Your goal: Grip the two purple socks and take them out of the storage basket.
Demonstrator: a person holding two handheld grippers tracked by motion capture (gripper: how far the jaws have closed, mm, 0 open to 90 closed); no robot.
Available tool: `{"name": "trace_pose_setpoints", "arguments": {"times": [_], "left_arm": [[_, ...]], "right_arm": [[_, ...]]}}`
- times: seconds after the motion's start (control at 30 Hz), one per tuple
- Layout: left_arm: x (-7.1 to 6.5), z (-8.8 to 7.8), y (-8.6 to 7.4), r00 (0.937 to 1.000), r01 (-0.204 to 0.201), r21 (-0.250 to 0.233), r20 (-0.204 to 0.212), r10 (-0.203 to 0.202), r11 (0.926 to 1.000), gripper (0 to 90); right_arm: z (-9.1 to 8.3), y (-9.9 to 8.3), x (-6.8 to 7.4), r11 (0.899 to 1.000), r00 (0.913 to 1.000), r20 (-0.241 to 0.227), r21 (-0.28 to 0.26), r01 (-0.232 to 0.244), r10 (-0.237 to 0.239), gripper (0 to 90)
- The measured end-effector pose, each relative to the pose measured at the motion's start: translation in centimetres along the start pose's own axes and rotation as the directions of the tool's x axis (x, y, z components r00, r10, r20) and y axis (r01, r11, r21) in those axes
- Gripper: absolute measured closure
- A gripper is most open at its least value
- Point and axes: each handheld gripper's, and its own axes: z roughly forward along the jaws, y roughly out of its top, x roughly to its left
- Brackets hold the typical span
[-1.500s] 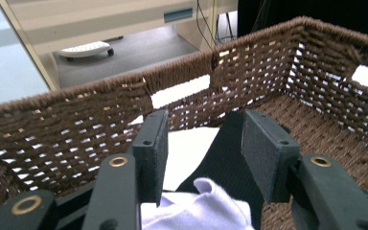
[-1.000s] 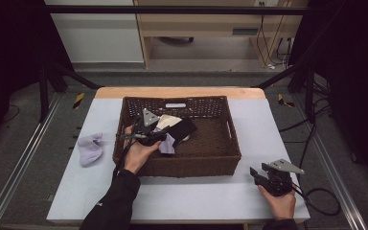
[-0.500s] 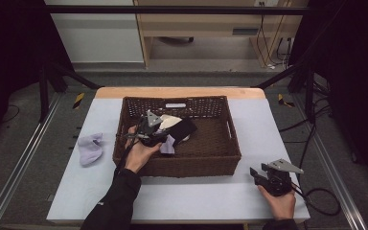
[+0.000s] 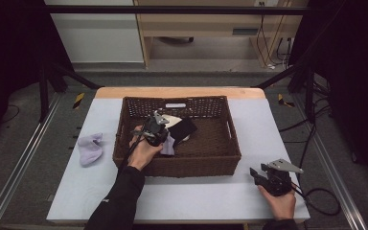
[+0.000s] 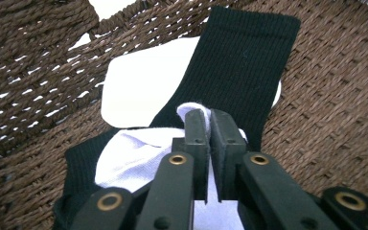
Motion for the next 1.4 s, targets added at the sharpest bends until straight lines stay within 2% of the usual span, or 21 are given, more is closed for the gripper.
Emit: {"name": "trace_pose_setpoints", "arguments": {"times": [0.17,0.23,0.33,0.43,0.57,0.63,0.67,0.7,0.73,0.8,0.83,0.87,0.97,1.0,1.03,1.1,1.13,1.2,1.23,1.27,1.4], "left_arm": [[0.3,-0.6,0.0,0.9998,0.018,-0.041,0.011,-0.018,0.9990,87.1],[0.7,-1.1,-0.2,0.9976,0.063,-0.095,0.034,-0.060,0.9935,87.1],[1.2,-1.8,-0.4,0.9949,0.094,-0.147,0.049,-0.088,0.9847,87.3],[1.3,-2.1,-0.5,0.9942,0.104,-0.172,0.045,-0.097,0.9796,87.3],[1.4,-2.8,-0.6,0.9923,0.121,-0.236,0.053,-0.112,0.9642,87.4],[1.5,-2.9,-0.6,0.9919,0.125,-0.245,0.050,-0.117,0.9613,87.4],[1.8,-3.4,-0.5,0.9903,0.137,-0.275,0.059,-0.126,0.9515,87.4],[1.8,-3.4,-0.5,0.9903,0.137,-0.275,0.059,-0.126,0.9515,87.4],[1.9,-3.9,-0.4,0.9889,0.148,-0.307,0.061,-0.135,0.9402,87.4],[2.1,-4.4,-0.4,0.9882,0.153,-0.332,0.058,-0.142,0.9307,87.4],[2.1,-4.4,-0.4,0.9882,0.153,-0.332,0.058,-0.142,0.9307,87.4],[2.3,-4.9,-0.3,0.9867,0.163,-0.365,0.058,-0.152,0.9165,87.4],[2.7,-5.9,-0.3,0.9851,0.171,-0.408,0.056,-0.162,0.8969,87.5],[2.7,-5.9,-0.3,0.9851,0.171,-0.408,0.056,-0.162,0.8969,87.5],[3.0,-6.6,-0.3,0.9837,0.178,-0.431,0.055,-0.171,0.8845,87.5],[3.2,-6.9,-0.2,0.9828,0.182,-0.439,0.053,-0.177,0.8798,87.5],[3.7,-7.7,-0.2,0.9806,0.192,-0.461,0.056,-0.188,0.8661,87.5],[3.8,-8.1,-0.2,0.9802,0.194,-0.468,0.055,-0.190,0.8622,87.5],[4.0,-8.8,-0.1,0.9798,0.195,-0.482,0.057,-0.192,0.8541,87.5],[4.1,-9.1,-0.1,0.9795,0.196,-0.487,0.059,-0.192,0.8509,87.5],[4.4,-10.5,-0.3,0.9803,0.191,-0.505,0.056,-0.189,0.8414,87.5]], "right_arm": [[0.0,0.0,0.0,1.000,1.0000,0.001,0.002,0.002,-0.002,50.1],[-0.1,0.0,0.0,1.000,1.0000,0.003,0.003,0.000,0.000,50.0],[-0.1,0.0,0.0,1.000,1.0000,0.003,0.003,0.004,-0.004,50.1],[-0.1,0.0,0.0,1.000,1.0000,0.003,0.004,0.001,-0.001,50.3],[-0.1,0.0,0.0,1.000,1.0000,0.000,0.006,-0.003,0.003,50.7],[-0.1,0.0,0.0,1.000,1.0000,0.001,0.003,-0.001,0.001,50.9],[-0.1,0.0,0.0,1.000,1.0000,0.000,0.004,-0.003,0.003,51.0],[-0.1,0.0,0.0,1.000,1.0000,0.000,0.004,-0.003,0.003,51.0],[-0.1,0.0,0.0,1.000,1.0000,-0.002,0.007,-0.007,0.007,51.1],[0.0,0.0,0.0,1.000,1.0000,0.001,0.003,0.005,-0.005,51.2],[0.0,0.0,0.0,1.000,1.0000,0.001,0.004,0.002,-0.002,51.2],[-0.1,0.0,0.0,1.000,1.0000,-0.004,0.006,-0.008,0.008,51.2],[-0.1,0.0,0.0,1.000,1.0000,-0.003,0.006,-0.007,0.007,51.4],[-0.1,0.0,0.0,1.000,1.0000,-0.003,0.006,-0.007,0.007,51.4],[0.0,0.0,0.0,1.000,1.0000,0.000,0.001,0.006,-0.006,51.6],[0.0,0.0,0.0,1.000,1.0000,0.001,0.001,0.006,-0.006,51.7],[0.0,0.0,0.0,1.000,1.0000,0.001,0.002,0.006,-0.006,51.8],[0.0,0.0,0.0,1.000,1.0000,0.001,0.001,0.005,-0.005,51.9],[0.0,0.0,0.0,1.000,1.0000,0.002,0.001,0.005,-0.005,52.0],[-0.1,0.0,0.0,1.000,1.0000,0.001,0.005,-0.001,0.001,52.0],[-0.1,0.0,0.0,1.000,1.0000,0.002,0.004,0.000,0.000,52.0]]}}
